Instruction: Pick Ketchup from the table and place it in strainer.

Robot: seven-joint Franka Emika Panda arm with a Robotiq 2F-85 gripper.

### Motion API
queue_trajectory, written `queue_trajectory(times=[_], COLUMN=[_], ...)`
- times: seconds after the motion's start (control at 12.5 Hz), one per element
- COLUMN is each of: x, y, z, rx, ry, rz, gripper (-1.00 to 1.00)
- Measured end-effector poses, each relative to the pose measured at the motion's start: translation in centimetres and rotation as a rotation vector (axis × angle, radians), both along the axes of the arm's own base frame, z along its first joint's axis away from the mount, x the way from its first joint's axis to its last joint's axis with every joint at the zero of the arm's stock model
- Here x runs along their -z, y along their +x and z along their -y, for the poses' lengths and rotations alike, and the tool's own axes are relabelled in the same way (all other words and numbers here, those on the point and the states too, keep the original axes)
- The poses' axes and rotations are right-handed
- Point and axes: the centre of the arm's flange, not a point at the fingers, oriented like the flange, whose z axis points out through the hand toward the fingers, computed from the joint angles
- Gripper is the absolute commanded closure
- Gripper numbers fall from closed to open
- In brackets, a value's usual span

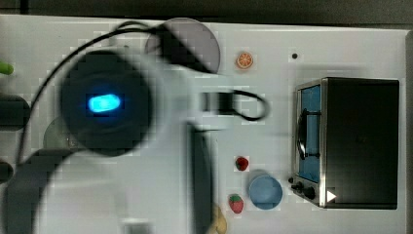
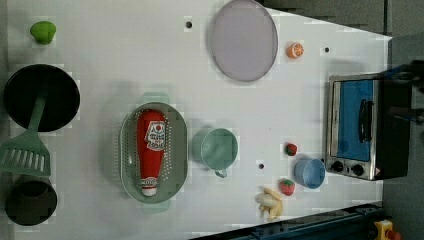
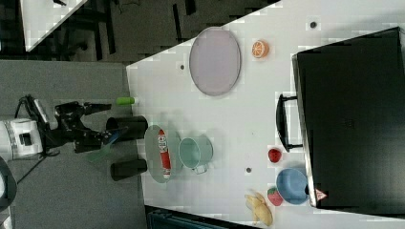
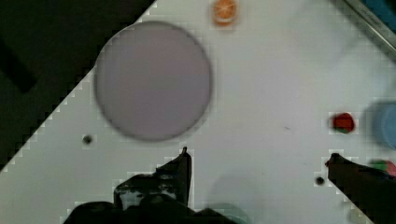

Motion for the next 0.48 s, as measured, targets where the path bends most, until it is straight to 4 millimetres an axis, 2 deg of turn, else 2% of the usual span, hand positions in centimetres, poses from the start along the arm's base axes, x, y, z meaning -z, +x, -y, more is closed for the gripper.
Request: queue_trajectory(times=[0.16, 0.24, 0.4, 0.48], x=[-0.6, -0.5, -0.1, 0.2], y=[-0.2, -0.8, -1.4, -1.5], z=[6.0, 8.2, 10.5, 10.7], rx=[0.113, 0.155, 0.199, 0.202], ry=[0.017, 0.020, 0.026, 0.027], rz=[-0.058, -0.100, -0.152, -0.168], gripper=[-1.00, -1.00, -1.00, -1.00])
